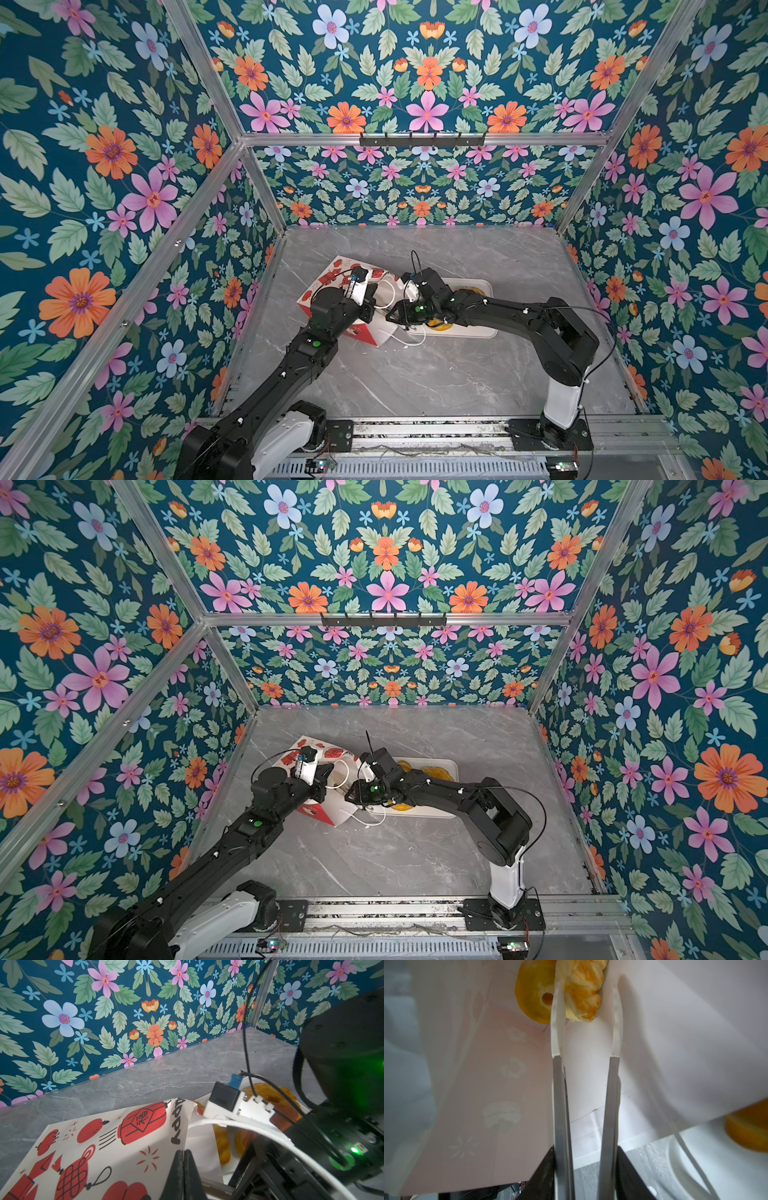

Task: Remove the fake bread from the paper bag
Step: 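Pinch the twisted pale bread inside the bag with the right-held tongs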

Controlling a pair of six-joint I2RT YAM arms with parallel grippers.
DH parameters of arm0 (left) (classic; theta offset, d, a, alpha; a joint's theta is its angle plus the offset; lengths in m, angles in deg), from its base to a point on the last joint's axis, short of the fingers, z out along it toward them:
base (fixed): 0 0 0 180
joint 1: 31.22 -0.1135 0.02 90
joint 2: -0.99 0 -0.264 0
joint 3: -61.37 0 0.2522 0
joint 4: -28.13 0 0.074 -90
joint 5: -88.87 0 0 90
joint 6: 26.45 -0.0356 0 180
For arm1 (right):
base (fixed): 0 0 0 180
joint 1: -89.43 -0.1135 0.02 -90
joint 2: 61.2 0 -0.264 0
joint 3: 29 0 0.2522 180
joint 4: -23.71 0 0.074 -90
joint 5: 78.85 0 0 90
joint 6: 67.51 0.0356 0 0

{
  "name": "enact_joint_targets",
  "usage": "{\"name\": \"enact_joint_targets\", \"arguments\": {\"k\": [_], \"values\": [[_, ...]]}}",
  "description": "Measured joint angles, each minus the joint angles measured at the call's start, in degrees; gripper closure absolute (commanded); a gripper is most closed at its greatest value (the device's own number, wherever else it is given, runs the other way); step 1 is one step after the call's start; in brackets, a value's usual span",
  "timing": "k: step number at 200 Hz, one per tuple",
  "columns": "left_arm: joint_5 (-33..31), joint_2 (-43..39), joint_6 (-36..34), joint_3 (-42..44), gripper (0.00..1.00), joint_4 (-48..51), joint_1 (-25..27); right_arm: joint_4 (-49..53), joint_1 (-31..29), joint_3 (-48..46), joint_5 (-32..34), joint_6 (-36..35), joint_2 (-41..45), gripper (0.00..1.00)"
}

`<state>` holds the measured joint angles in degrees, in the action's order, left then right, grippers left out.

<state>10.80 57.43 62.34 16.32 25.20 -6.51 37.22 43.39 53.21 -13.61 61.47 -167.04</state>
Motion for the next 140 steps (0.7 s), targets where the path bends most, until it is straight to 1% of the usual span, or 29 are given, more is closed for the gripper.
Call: {"name": "enact_joint_targets", "arguments": {"k": [33, 65, 86, 140], "values": [[-1.6, 1.8, 2.7, -0.9, 0.93, -1.6, 0.0, -0.7, -0.8, -3.5, 3.7, 1.2, 3.8, 0.58], [-2.8, 2.9, 4.1, -1.0, 0.93, -2.7, 0.0, -0.7, -2.0, -3.6, 7.1, 1.1, 6.1, 0.58], [-3.0, 3.3, 5.3, -1.2, 0.93, -3.4, 0.0, -0.6, -2.5, -2.1, 7.4, 0.9, 5.4, 0.58], [-3.7, 3.6, 6.2, -1.2, 0.93, -4.5, 0.1, -0.8, -2.6, 2.1, 6.4, 1.0, 0.1, 0.58]]}}
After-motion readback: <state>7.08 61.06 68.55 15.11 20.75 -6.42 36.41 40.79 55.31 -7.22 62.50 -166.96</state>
